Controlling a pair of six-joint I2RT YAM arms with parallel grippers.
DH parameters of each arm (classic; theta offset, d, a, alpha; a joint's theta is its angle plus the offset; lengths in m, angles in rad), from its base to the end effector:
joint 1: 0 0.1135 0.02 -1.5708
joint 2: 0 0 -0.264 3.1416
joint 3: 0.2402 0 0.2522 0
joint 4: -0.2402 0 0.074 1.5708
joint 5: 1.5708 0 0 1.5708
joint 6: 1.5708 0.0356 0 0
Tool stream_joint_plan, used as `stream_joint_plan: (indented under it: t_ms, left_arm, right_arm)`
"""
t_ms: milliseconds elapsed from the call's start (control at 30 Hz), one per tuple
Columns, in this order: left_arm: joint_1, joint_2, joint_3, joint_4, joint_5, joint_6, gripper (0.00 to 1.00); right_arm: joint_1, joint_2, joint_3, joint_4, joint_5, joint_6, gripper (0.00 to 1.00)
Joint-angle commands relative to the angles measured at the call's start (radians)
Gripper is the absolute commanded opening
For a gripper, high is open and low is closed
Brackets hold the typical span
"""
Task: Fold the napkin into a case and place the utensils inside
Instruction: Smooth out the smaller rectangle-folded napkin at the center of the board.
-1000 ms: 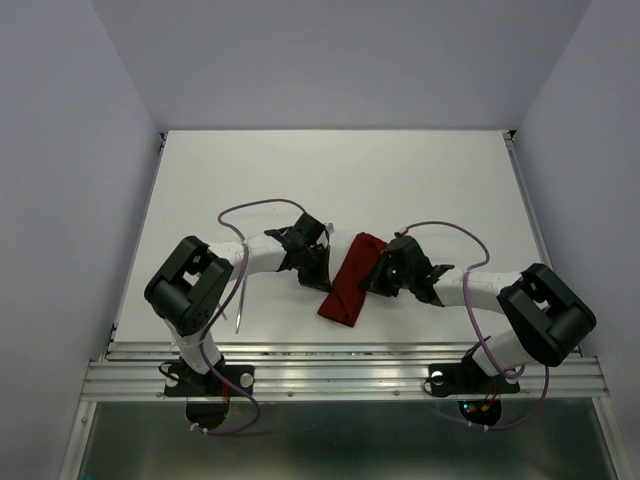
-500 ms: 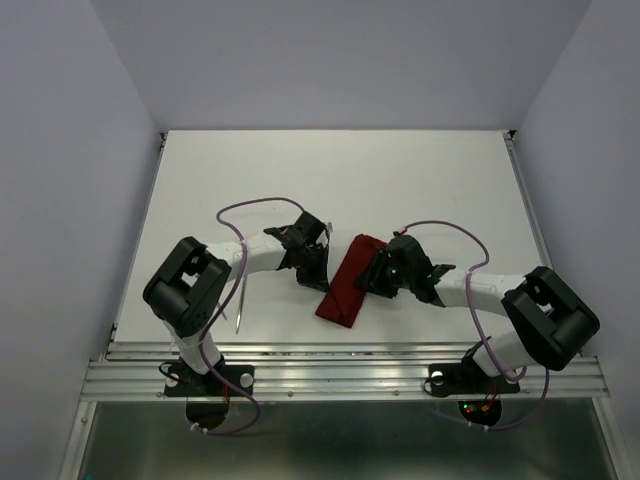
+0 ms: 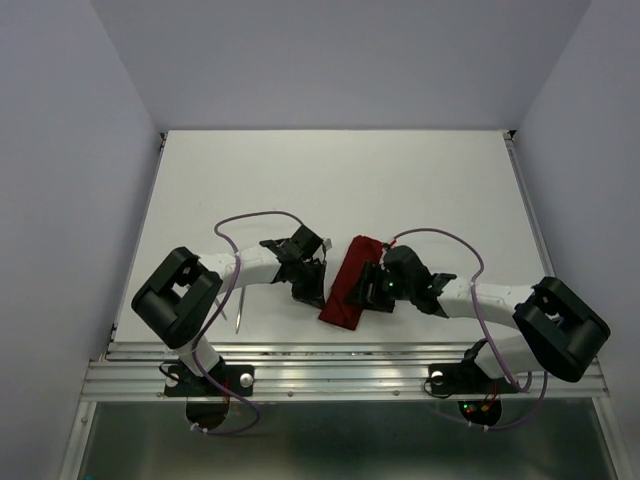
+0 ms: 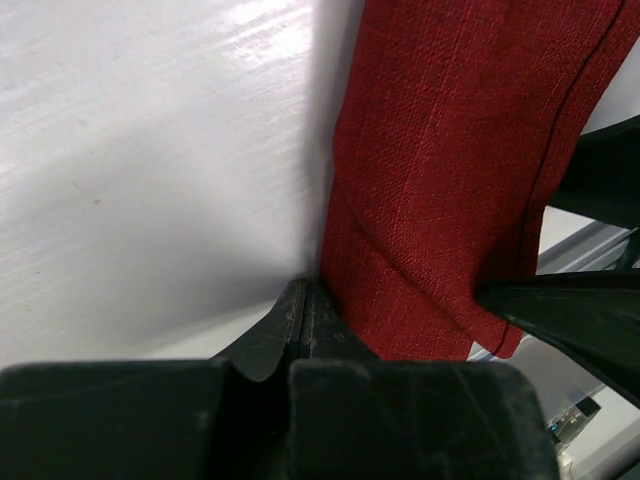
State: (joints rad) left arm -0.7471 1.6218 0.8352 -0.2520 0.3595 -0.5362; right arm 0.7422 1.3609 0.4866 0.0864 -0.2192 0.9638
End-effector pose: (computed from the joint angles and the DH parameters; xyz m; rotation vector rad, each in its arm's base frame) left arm 0.2141 -0.2154 0.1536 0.4326 2.7694 -0.8642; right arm 0.1752 0.1712 0.1452 0.1705 2.6030 0.9988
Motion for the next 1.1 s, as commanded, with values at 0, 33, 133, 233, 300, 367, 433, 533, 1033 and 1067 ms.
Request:
stream_joint_plan:
  t_ms: [0,33,133,233,300,367,433,533,1033,1067]
  left_arm:
    - [-0.024,-0.027,0.005,-0.01,0.016,-0.008,0.0]
    - [-0.029,-0.023,0.01,-0.009,0.016,-0.014,0.0]
    - [-0.035,-0.02,0.019,-0.004,0.015,-0.025,0.0]
    - [-0.038,-0.017,0.027,0.0,0.013,-0.031,0.0]
    - [-0.037,-0.014,0.033,0.0,0.01,-0.036,0.0]
    - [-0.037,-0.01,0.039,0.0,0.01,-0.038,0.0]
    - [-0.038,-0.008,0.051,0.0,0.009,-0.039,0.0]
    - [-0.037,-0.01,0.064,-0.003,0.007,-0.036,0.0]
    - [-0.028,-0.033,0.13,-0.075,-0.076,0.01,0.0]
    - [-0.028,-0.034,0.128,-0.072,-0.071,0.01,0.0]
  right_arm:
    - [0.045,0.021,-0.037,-0.057,-0.012,0.003,0.66]
    - [0.054,0.027,-0.039,-0.054,-0.008,0.006,0.65]
    - [0.054,0.032,-0.051,-0.05,0.003,0.022,0.58]
    - [0.054,0.004,-0.068,-0.042,0.021,0.038,0.5]
    - [0.054,-0.011,-0.071,-0.042,0.027,0.042,0.42]
    - [0.054,-0.017,-0.071,-0.045,0.04,0.049,0.34]
    - [0.054,-0.023,-0.066,-0.05,0.055,0.055,0.23]
    - [0.054,-0.029,-0.06,-0.059,0.086,0.067,0.1]
    - [0.0,0.119,0.093,-0.068,0.242,-0.037,0.01]
    - [0.0,0.132,0.107,-0.068,0.242,-0.042,0.01]
